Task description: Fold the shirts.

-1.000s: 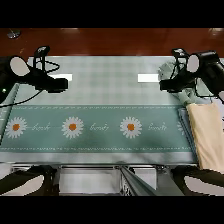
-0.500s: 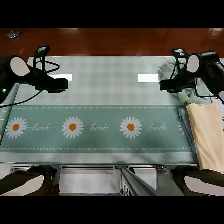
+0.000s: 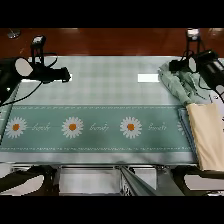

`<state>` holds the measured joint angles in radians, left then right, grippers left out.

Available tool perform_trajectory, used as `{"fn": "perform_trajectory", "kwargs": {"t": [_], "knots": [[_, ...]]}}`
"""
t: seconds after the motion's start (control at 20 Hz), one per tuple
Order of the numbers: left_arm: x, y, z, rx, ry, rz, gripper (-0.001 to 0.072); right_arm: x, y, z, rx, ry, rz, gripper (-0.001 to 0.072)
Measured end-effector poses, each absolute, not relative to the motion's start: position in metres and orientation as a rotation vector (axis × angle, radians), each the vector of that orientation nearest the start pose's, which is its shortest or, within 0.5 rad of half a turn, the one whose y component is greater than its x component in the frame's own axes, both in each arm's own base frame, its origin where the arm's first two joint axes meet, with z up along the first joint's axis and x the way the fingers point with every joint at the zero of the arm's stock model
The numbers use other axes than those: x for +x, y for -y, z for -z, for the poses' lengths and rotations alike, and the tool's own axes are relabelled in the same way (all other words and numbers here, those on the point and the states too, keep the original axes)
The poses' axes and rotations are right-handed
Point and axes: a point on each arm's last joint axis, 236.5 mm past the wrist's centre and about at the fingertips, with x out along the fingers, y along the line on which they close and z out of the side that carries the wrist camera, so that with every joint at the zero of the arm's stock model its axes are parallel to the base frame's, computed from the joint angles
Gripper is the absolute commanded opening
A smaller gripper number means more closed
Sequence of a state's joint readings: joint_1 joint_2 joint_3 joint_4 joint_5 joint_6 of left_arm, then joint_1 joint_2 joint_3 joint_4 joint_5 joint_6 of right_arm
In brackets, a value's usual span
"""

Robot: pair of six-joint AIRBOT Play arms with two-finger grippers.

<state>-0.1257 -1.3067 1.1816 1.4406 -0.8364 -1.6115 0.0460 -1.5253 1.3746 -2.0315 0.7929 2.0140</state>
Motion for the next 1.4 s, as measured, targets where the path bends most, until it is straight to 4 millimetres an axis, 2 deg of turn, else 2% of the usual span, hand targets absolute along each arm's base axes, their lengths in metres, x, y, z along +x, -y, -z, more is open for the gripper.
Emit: {"fn": "perform_trajectory", "kwargs": {"t": [0.1, 0.2, 0.3, 0.35, 0.4, 0.45, 0.55, 0.65, 0.7, 0.75, 0.8, 0.85, 0.95, 1.05, 1.1, 1.2, 1.3, 1.4], "knots": [[0.455, 0.077, -0.032, -0.092, -0.972, 0.135, 0.0702, 0.532, 0.098, -0.019, 0.019, -0.882, 0.424, 0.0618], [0.457, 0.076, -0.023, -0.086, -0.986, 0.13, 0.0702, 0.531, 0.139, 0.011, 0.107, -0.959, 0.522, 0.0613], [0.456, 0.075, -0.014, -0.081, -1.008, 0.127, 0.0702, 0.523, 0.166, 0.038, 0.189, -1.039, 0.586, 0.0607], [0.455, 0.075, -0.009, -0.078, -1.025, 0.126, 0.0702, 0.516, 0.175, 0.052, 0.226, -1.09, 0.607, 0.0565], [0.452, 0.075, -0.004, -0.077, -1.045, 0.125, 0.0702, 0.511, 0.181, 0.062, 0.259, -1.126, 0.614, 0.0497], [0.45, 0.075, 0.0, -0.076, -1.061, 0.126, 0.0702, 0.507, 0.183, 0.073, 0.298, -1.163, 0.606, 0.0396], [0.444, 0.075, 0.007, -0.074, -1.102, 0.125, 0.0702, 0.501, 0.177, 0.089, 0.372, -1.229, 0.549, 0.0032], [0.435, 0.071, 0.011, -0.082, -1.146, 0.119, 0.0702, 0.504, 0.162, 0.09, 0.44, -1.259, 0.452, 0.0031], [0.431, 0.065, 0.009, -0.088, -1.164, 0.109, 0.0701, 0.507, 0.151, 0.084, 0.472, -1.268, 0.399, 0.003], [0.428, 0.057, 0.003, -0.095, -1.173, 0.097, 0.0701, 0.515, 0.141, 0.069, 0.494, -1.245, 0.343, 0.003], [0.423, 0.047, -0.005, -0.104, -1.176, 0.082, 0.0701, 0.525, 0.135, 0.045, 0.495, -1.196, 0.297, 0.003], [0.418, 0.04, -0.018, -0.121, -1.165, 0.075, 0.0701, 0.536, 0.128, 0.011, 0.479, -1.126, 0.25, 0.0029], [0.4, 0.041, -0.049, -0.157, -1.113, 0.117, 0.0701, 0.552, 0.112, -0.073, 0.421, -0.946, 0.17, 0.0029], [0.374, 0.058, -0.077, -0.194, -1.03, 0.187, 0.0702, 0.553, 0.084, -0.168, 0.352, -0.747, 0.09, 0.0029], [0.36, 0.064, -0.086, -0.197, -0.99, 0.21, 0.0701, 0.546, 0.071, -0.217, 0.31, -0.643, 0.06, 0.0029], [0.332, 0.078, -0.093, -0.205, -0.952, 0.259, 0.0701, 0.52, 0.04, -0.3, 0.235, -0.47, 0.002, 0.0029], [0.31, 0.088, -0.096, -0.205, -0.92, 0.296, 0.0701, 0.487, 0.005, -0.367, 0.179, -0.325, -0.068, 0.0029], [0.298, 0.094, -0.097, -0.205, -0.9, 0.319, 0.0701, 0.45, -0.03, -0.419, 0.134, -0.211, -0.144, 0.0029]]}}
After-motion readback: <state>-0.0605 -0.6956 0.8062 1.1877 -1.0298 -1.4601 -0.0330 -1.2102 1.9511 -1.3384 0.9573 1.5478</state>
